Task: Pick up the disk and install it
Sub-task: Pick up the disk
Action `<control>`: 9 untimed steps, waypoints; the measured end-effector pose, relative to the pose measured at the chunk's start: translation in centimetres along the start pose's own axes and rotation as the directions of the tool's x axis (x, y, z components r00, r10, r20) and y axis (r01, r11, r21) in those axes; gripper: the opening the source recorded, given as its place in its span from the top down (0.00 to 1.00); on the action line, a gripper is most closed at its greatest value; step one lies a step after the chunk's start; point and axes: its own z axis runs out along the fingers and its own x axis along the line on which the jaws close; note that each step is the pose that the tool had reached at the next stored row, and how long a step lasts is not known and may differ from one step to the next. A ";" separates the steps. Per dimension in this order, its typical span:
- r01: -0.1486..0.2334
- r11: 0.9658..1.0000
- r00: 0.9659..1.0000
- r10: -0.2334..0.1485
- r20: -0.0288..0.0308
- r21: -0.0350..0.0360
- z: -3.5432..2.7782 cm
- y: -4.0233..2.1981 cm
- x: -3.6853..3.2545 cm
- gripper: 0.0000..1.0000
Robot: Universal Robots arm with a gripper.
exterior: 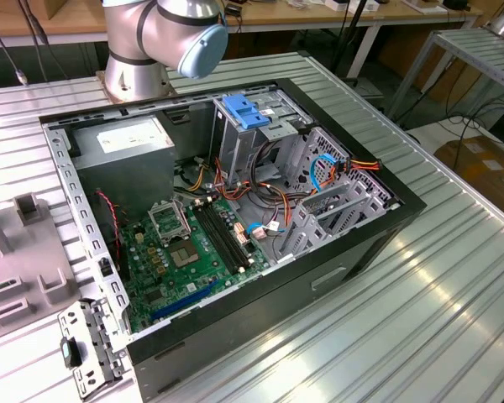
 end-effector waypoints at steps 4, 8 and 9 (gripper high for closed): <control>0.000 1.000 1.000 0.000 0.000 0.000 0.00 -0.39 0.01 0.63; 0.000 1.000 1.000 0.000 0.000 -0.001 0.01 -0.72 0.02 0.63; 0.000 1.000 1.000 0.000 0.000 -0.001 0.01 -0.80 0.03 0.63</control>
